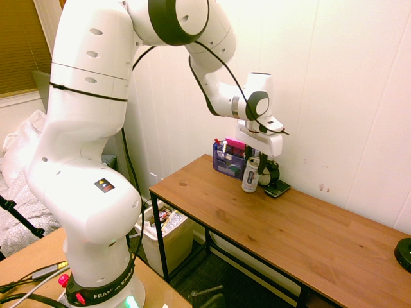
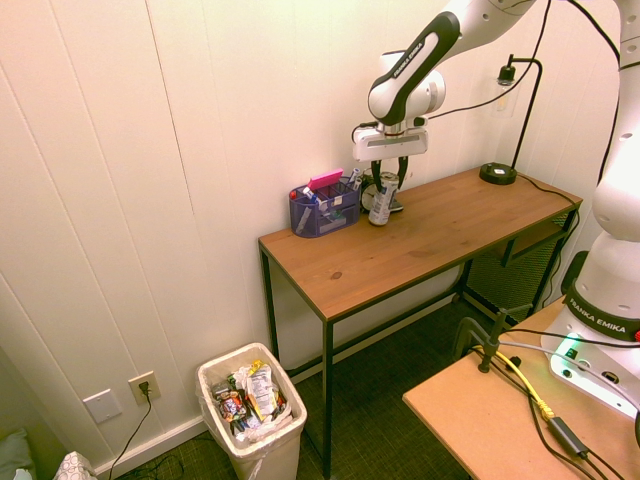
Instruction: Throw the can in the trash bin
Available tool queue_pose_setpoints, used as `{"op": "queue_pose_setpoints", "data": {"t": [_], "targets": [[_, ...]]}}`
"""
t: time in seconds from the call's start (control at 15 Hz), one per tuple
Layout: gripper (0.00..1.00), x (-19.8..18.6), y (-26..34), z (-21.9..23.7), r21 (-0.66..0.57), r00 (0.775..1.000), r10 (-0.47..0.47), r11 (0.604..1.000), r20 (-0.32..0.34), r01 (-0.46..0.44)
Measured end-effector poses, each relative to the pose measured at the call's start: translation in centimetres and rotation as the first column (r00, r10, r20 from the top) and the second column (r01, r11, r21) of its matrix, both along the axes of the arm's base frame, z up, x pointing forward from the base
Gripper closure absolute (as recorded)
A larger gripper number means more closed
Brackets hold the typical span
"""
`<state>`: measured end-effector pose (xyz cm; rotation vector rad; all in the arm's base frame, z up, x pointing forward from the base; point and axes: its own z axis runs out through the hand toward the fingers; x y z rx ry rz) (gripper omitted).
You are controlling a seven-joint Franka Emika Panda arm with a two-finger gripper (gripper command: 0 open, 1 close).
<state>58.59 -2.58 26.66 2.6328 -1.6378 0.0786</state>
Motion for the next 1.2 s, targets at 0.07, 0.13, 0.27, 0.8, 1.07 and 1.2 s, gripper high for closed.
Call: {"op": "queue_pose_setpoints", "data": {"t": [0.07, 0.13, 0.27, 0.8, 1.07, 1.2], "targets": [[1.0, -0.7, 0.2, 0.7, -0.002, 1.0, 0.011, 1.0, 0.003, -0.011], [1.0, -1.7, 0.6, 1.8, -0.008, 1.0, 0.03, 1.0, 0.01, -0.03], [1.0, -4.5, 3.5, 4.6, -0.006, 0.995, 0.097, 0.995, 0.022, -0.097], [1.0, -13.4, 35.0, 6.6, -0.045, 0.911, 0.413, 0.91, 0.018, -0.412], [0.0, -9.9, 41.8, 0.6, 0.002, 0.897, 0.44, 0.898, -0.053, -0.44], [0.0, -8.9, 45.0, -1.8, 0.013, 0.889, 0.45, 0.893, -0.089, -0.45]]}}
